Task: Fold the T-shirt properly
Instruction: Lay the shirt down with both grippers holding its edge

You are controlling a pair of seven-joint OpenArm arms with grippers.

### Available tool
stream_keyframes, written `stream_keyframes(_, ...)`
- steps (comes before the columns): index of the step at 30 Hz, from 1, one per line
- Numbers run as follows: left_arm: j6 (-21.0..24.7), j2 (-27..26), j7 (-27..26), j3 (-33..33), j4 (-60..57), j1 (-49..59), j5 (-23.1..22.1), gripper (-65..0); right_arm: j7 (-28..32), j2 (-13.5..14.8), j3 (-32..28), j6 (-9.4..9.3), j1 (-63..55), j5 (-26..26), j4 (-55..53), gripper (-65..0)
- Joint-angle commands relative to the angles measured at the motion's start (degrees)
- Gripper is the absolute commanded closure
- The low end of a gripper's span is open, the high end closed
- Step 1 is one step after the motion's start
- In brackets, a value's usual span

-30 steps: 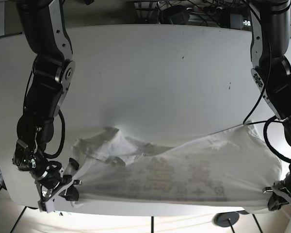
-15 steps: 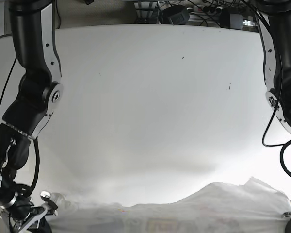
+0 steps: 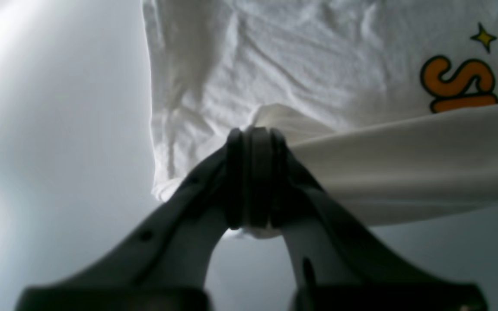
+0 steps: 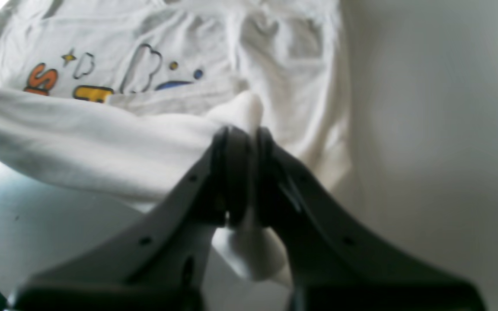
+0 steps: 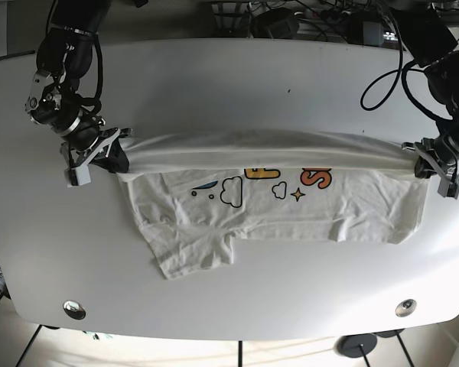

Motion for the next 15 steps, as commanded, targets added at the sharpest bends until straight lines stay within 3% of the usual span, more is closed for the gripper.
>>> stream_keyframes(1, 0.0, -1.5, -1.0, -0.6, 1.8, 2.0, -0.7, 0.0, 1.4, 0.6, 0.4, 0.41, -3.2, 1.0, 4.0, -2.4)
stream_keyframes(8, 0.0, -1.5, -0.7, -0.5, 6.8, 10.8, -0.7, 0.0, 1.4, -1.8, 0.6, 0.41, -12.0, 0.9, 7.0, -2.4)
stream_keyframes(14, 0.0, -4.1, 8.2, -0.5, 6.6, 11.1, -0.7, 0.0, 1.4, -2.0, 0.5, 0.59, -17.1, 0.4, 7.1, -2.5)
stream_keyframes(15, 0.0, -4.2, 9.5, -0.4, 6.7, 10.9, -0.7, -4.0, 1.4, -2.0, 0.5, 0.67, -17.5, 0.4, 7.1, -2.5)
